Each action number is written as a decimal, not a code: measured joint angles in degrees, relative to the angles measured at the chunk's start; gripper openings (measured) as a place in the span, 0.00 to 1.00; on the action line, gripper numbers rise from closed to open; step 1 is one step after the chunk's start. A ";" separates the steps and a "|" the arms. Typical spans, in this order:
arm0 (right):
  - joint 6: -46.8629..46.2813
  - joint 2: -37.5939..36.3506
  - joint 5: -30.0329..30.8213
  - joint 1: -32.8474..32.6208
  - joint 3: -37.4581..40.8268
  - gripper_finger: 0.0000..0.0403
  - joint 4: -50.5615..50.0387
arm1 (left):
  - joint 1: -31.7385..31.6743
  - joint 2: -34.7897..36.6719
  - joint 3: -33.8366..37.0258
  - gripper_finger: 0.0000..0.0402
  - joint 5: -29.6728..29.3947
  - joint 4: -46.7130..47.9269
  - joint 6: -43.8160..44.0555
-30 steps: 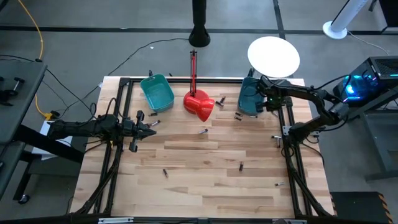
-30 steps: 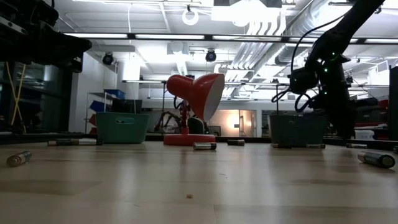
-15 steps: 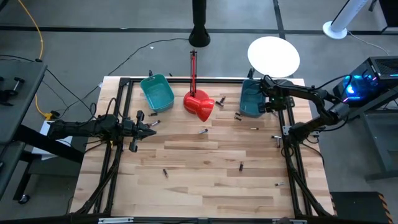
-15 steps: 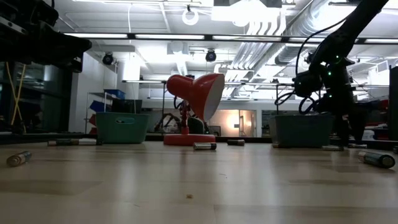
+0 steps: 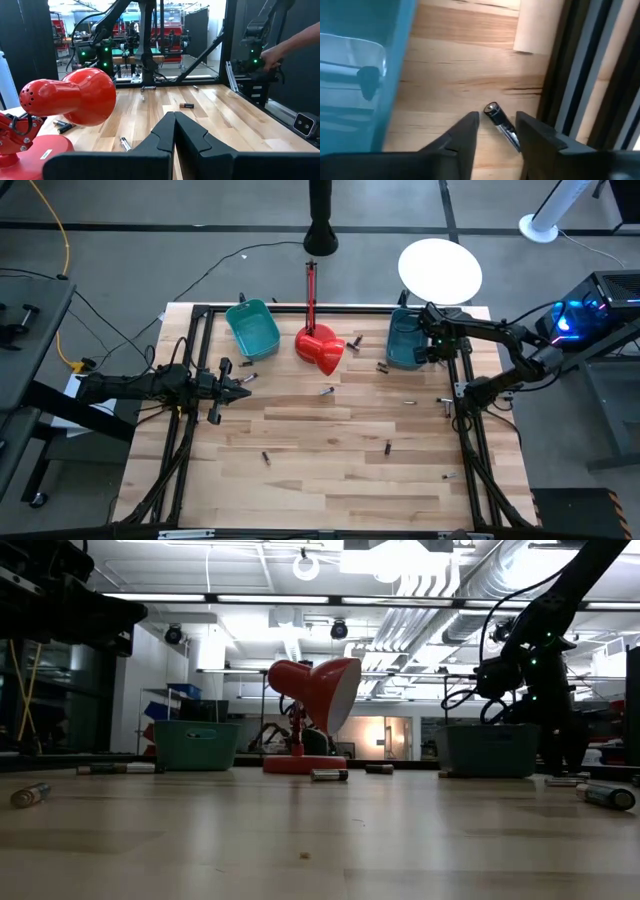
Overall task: Sort batteries
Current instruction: Put the silver battery into the blue bin
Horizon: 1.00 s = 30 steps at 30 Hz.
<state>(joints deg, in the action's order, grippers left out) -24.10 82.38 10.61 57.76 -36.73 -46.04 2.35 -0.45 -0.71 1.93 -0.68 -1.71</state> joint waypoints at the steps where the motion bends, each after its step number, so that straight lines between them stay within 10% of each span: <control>1: -0.08 0.01 -0.20 -0.02 0.00 0.23 -0.01 | 0.00 0.00 0.00 0.00 0.00 -0.01 0.01; 6: -1.14 0.03 -0.87 -0.04 0.04 0.03 -0.46 | -0.01 0.01 0.00 0.00 0.00 0.00 0.02; 23: -5.55 -12.14 2.26 -0.04 -10.00 0.01 -11.60 | -0.01 0.00 0.00 0.00 0.00 0.02 0.02; 30: -11.05 -20.21 -9.12 -6.35 -12.19 0.01 -6.92 | -0.01 0.00 0.00 0.00 0.00 0.00 0.01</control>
<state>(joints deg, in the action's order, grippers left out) -35.15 62.18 1.49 51.41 -48.92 -52.96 2.35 -0.45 -0.71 1.93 -0.68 -1.70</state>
